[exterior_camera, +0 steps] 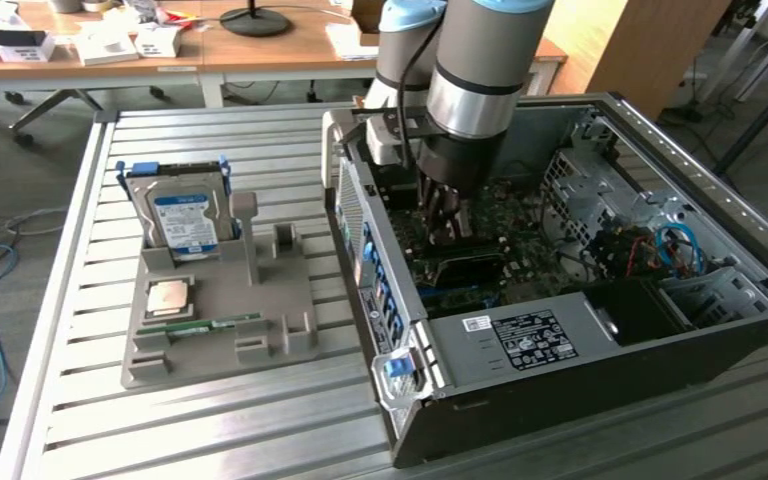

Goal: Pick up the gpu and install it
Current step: 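Press down on the gpu until it lock into place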

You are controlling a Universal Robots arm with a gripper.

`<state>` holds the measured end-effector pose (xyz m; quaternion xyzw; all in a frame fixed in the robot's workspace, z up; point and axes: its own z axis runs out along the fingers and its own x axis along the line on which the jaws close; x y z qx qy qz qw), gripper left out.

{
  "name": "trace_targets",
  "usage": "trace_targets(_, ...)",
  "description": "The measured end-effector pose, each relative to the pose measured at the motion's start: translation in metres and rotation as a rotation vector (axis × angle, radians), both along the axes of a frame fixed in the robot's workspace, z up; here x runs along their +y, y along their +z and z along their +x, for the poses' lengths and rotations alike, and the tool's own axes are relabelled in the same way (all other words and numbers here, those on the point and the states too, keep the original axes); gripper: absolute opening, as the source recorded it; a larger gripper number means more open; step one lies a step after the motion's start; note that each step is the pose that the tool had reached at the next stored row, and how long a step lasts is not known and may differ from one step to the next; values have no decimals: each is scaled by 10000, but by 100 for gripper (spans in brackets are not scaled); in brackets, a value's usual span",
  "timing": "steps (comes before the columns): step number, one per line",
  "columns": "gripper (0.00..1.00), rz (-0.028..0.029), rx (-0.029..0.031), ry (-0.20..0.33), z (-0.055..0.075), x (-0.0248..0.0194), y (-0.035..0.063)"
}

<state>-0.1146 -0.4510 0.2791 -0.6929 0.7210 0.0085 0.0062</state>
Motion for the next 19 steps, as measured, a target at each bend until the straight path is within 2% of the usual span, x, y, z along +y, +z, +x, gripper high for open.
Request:
trace_targets(4,11,0,140,0,26,-1,4)
trace_targets(11,11,0,143,1,20,-1,4)
trace_targets(19,11,0,124,1,-124,-1,3)
